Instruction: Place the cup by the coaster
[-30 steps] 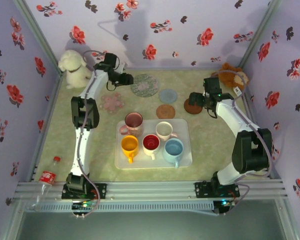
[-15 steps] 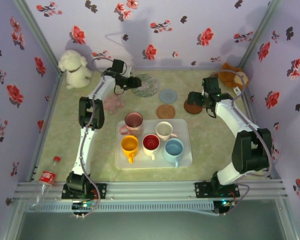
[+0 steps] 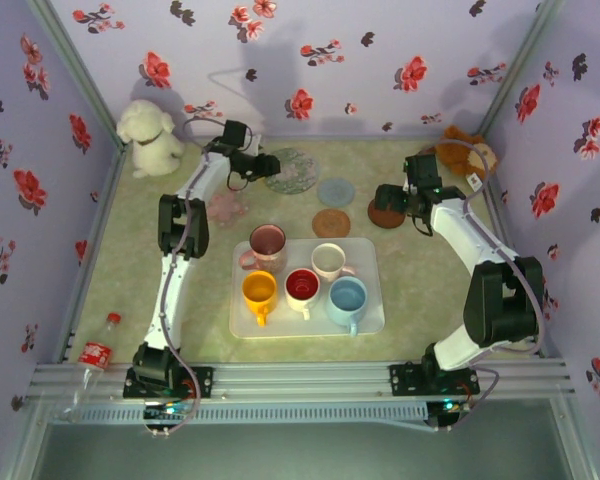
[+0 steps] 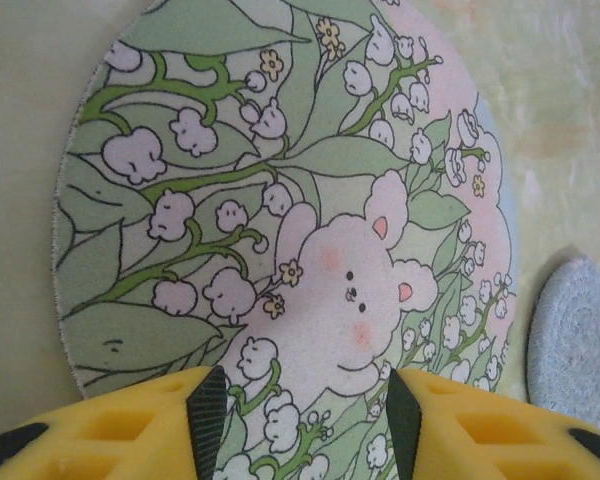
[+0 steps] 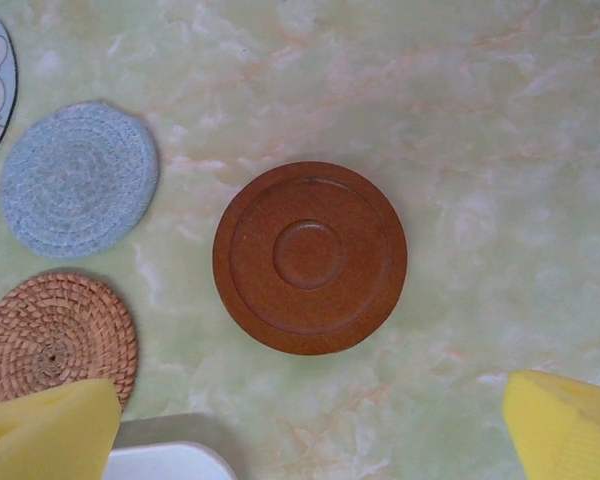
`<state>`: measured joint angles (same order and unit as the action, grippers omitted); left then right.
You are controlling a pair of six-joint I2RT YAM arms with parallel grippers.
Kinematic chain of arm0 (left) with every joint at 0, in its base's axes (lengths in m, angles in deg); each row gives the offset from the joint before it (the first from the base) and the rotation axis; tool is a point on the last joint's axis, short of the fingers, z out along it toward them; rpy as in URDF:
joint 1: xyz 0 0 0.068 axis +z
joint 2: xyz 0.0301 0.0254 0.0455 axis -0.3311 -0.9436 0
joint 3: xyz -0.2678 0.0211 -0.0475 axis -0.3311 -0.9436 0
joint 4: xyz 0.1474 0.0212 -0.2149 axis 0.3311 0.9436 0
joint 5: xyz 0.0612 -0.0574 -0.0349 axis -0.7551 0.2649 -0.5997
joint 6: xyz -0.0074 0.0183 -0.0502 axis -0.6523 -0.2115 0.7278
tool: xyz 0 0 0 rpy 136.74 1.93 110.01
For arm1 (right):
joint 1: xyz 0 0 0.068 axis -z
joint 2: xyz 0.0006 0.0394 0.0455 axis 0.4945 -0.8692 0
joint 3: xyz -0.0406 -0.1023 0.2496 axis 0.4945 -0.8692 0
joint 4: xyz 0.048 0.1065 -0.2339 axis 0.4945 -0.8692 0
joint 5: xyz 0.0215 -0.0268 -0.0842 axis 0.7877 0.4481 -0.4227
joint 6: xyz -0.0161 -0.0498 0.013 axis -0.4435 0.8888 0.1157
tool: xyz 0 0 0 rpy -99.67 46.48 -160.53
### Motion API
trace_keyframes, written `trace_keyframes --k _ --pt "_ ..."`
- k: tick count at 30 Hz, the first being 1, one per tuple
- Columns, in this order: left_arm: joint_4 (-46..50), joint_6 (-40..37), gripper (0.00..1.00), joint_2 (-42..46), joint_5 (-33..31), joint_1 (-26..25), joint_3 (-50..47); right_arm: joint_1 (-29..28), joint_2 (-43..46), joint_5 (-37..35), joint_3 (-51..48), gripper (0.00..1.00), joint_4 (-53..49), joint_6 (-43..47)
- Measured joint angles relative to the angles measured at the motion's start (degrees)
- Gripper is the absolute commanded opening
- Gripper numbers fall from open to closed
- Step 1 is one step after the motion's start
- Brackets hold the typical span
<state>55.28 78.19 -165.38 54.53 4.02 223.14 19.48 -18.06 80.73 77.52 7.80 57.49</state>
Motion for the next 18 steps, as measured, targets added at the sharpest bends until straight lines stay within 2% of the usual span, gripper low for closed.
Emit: trace_keyframes --k 10,18 --pt "-0.2 -1.1 0.46 2.2 0.1 0.1 -3.7 -1.5 -10.6 8.5 12.0 0.99 -0.2 0.0" --pt "4.0 -0.6 0.49 6.6 -0.6 0.0 -9.2 -5.4 -24.8 14.7 27.9 0.97 -0.7 0.0"
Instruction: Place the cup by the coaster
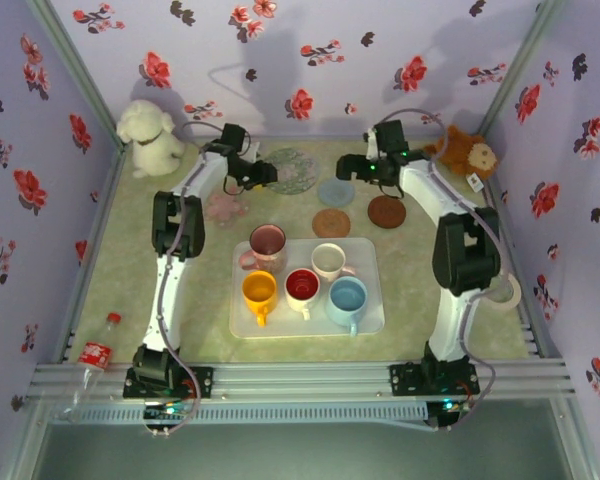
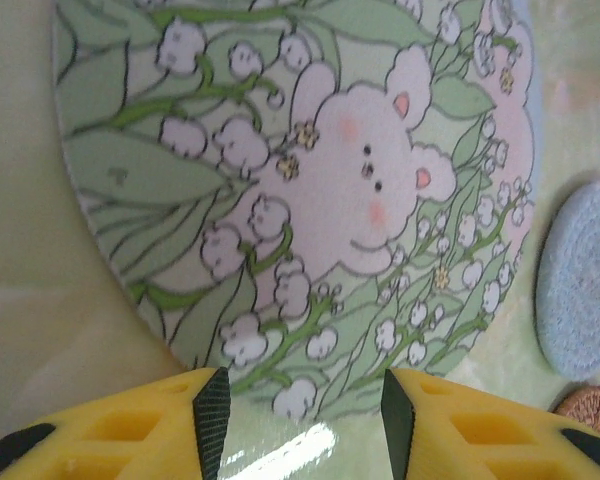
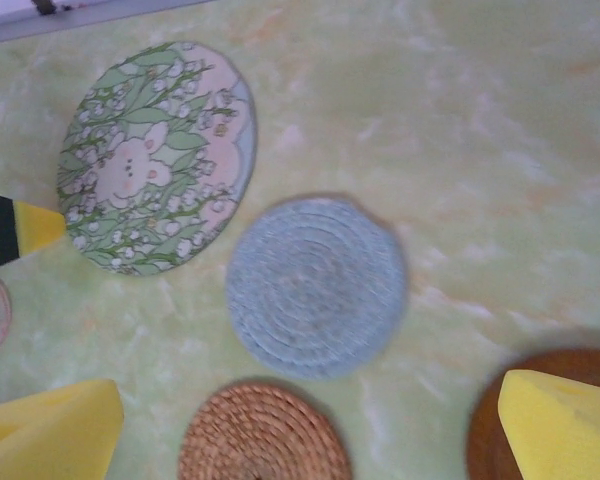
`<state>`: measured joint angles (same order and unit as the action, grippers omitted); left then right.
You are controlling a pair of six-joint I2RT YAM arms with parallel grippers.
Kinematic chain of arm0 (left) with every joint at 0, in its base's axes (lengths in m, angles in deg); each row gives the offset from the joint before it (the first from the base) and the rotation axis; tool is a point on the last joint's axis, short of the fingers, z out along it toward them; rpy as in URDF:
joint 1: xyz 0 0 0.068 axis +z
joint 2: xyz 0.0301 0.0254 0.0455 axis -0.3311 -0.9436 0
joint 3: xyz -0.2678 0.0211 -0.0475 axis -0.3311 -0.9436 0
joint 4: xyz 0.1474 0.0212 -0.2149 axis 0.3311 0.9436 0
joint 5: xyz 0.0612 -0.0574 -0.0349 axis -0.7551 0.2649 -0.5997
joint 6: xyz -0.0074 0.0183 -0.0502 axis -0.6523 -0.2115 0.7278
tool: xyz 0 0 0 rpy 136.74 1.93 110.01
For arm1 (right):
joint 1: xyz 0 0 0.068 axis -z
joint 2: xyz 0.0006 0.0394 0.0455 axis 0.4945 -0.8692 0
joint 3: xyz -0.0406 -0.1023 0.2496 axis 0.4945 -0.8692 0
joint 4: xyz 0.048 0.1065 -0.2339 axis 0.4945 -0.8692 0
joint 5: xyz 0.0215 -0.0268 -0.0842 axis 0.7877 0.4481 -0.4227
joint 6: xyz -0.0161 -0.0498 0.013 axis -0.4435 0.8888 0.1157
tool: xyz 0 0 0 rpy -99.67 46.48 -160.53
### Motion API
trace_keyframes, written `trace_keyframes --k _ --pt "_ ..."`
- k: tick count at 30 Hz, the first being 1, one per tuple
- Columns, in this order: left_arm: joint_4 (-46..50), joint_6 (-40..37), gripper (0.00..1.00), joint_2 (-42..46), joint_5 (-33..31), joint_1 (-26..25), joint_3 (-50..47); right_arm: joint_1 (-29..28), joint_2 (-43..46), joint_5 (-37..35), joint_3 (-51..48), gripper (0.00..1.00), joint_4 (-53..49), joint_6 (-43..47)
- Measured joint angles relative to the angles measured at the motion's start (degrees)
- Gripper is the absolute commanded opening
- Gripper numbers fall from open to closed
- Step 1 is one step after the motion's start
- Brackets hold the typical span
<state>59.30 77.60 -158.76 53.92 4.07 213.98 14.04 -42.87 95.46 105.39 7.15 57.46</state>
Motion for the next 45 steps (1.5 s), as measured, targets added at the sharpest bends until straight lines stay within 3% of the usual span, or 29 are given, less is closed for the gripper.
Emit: trace_keyframes --k 12,24,33,45 --pt "-4.0 1.7 0.49 3.7 -10.8 0.9 -2.0 -4.1 -19.5 3.4 19.1 0.96 1.0 -2.0" --pt "-7.2 3.2 0.49 1.2 -12.9 1.2 -1.9 -5.2 -33.2 2.0 37.4 0.96 1.3 -5.9" --pt "-8.1 4.3 0.49 0.2 -12.3 1.3 -1.7 -5.2 -39.4 0.8 42.7 0.96 2.0 -10.5" --pt "-7.6 5.4 0.49 -1.7 -11.1 1.3 1.3 -6.1 -41.8 5.8 45.7 0.95 2.6 -14.0"
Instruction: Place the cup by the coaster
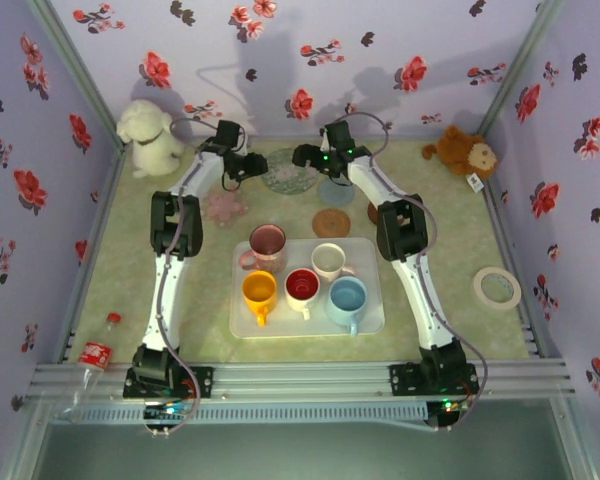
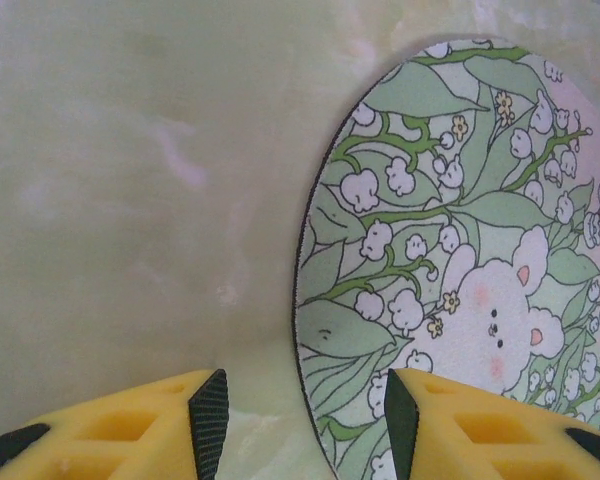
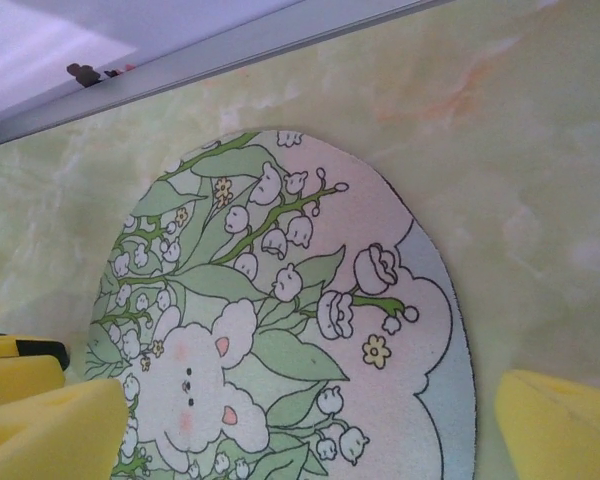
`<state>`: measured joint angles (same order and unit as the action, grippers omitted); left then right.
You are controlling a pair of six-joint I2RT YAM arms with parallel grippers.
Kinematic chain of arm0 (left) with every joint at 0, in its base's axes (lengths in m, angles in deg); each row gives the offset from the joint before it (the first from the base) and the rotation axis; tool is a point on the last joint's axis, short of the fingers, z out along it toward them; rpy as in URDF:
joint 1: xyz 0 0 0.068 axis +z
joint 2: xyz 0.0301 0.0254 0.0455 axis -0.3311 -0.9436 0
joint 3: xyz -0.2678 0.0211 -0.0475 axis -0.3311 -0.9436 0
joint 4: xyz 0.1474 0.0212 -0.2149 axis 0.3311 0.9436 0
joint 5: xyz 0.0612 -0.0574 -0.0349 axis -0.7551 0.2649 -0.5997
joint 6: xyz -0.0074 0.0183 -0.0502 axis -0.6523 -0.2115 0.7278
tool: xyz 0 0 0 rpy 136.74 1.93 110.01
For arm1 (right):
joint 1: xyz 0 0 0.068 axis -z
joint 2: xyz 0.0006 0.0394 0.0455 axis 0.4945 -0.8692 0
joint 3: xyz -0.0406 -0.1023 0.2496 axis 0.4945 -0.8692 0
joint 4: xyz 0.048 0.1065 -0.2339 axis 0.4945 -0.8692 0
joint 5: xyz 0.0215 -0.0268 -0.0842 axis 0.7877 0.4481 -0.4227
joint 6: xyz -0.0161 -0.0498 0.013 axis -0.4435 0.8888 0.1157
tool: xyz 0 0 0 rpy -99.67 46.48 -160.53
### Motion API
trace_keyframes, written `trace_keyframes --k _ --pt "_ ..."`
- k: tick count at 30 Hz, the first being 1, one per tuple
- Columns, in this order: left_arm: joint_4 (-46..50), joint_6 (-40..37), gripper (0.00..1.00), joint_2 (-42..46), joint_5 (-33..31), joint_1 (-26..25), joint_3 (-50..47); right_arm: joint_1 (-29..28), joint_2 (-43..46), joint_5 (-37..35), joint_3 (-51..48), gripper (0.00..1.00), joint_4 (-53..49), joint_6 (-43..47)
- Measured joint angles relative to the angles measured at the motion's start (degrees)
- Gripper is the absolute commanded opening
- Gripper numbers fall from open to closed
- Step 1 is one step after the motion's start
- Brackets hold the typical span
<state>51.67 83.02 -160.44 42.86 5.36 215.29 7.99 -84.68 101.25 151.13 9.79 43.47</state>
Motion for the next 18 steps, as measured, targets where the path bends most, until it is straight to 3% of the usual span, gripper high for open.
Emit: trace_keyframes --k 13,18 --pt "-0.3 0.8 0.49 -0.7 1.1 0.0 0.9 0.6 -2.6 9.7 4.5 0.95 -0.7 -2.1" --pt "-0.6 1.0 0.49 -0.7 1.4 0.0 0.9 0.2 -2.4 8.6 4.1 0.95 -1.1 -1.1"
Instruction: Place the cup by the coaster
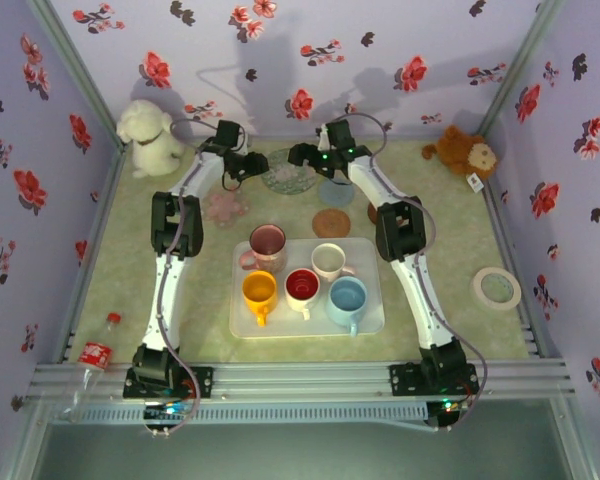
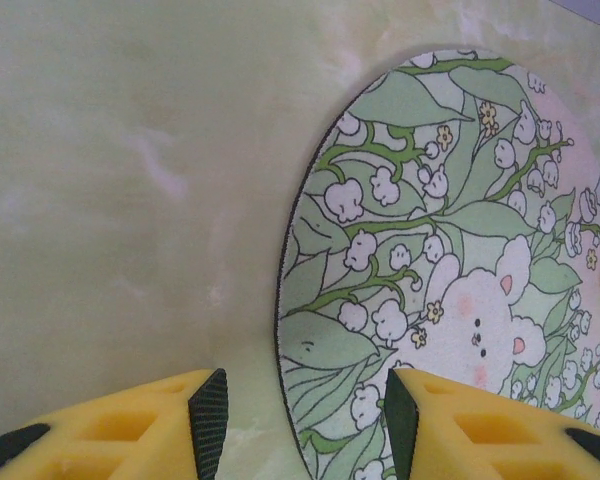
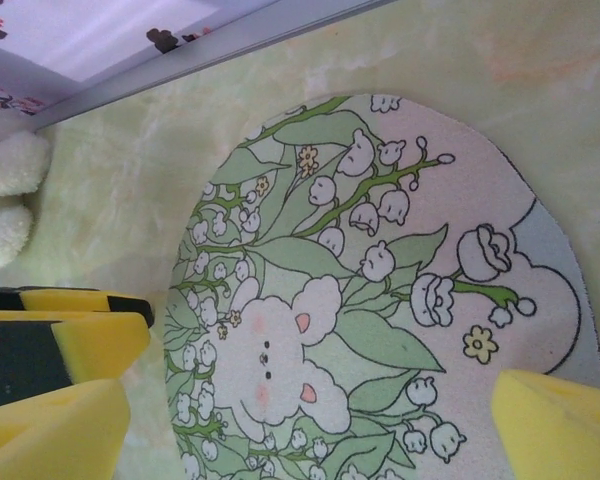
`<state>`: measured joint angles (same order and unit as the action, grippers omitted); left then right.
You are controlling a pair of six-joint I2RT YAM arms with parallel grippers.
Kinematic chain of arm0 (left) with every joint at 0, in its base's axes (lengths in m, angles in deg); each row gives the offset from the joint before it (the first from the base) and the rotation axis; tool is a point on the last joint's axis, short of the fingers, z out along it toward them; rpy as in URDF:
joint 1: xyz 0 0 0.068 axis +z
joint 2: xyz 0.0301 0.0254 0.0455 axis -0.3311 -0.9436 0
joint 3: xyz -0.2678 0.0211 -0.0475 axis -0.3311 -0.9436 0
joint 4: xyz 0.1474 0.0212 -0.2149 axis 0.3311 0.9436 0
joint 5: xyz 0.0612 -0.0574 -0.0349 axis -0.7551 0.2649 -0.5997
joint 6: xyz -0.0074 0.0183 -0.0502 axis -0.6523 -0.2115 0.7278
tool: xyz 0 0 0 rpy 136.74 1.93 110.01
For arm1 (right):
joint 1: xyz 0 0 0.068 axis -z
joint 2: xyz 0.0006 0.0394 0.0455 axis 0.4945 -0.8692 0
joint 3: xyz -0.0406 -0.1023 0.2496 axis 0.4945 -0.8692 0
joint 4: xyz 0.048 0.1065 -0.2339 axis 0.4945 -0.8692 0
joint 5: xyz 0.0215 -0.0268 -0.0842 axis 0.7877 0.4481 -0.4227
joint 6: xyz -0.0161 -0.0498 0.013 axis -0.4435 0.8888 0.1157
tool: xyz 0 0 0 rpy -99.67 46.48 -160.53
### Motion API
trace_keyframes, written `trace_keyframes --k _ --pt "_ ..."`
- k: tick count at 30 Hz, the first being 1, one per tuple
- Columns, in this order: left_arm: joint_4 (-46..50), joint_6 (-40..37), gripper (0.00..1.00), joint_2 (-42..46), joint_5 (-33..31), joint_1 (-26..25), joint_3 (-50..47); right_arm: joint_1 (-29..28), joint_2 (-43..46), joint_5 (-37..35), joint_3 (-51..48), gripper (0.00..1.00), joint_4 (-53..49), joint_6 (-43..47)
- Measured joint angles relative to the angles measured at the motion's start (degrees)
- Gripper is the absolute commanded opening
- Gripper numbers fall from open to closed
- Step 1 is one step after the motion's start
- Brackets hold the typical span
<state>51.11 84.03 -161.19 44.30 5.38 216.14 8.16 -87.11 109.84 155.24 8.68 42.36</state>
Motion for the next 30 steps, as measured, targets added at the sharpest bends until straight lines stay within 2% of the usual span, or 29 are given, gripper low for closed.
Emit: trace_keyframes --k 4,12,18,22,30 --pt "0.0 0.0 0.49 0.0 0.0 0.0 0.0 -1.2 1.7 -5.0 -2.3 0.95 -0.1 2.1" --pt "-0.1 -0.1 0.5 0.3 -0.3 -0.1 -0.3 -3.5 1.7 -18.0 -0.3 0.95 -6.0 8.3" --pt "0.2 -1.3 0.51 0.6 -3.2 -1.0 -0.4 -2.9 1.6 -26.1 0.6 0.99 -10.3 10.6" --pt "0.4 -2.0 0.52 0.6 -4.3 -1.4 -0.3 -2.4 0.0 -26.0 3.9 0.99 -11.6 11.3" --pt "1.1 -2.9 0.52 0.5 -4.6 -2.0 0.2 -1.5 -2.1 -19.2 7.4 0.99 -11.6 9.2"
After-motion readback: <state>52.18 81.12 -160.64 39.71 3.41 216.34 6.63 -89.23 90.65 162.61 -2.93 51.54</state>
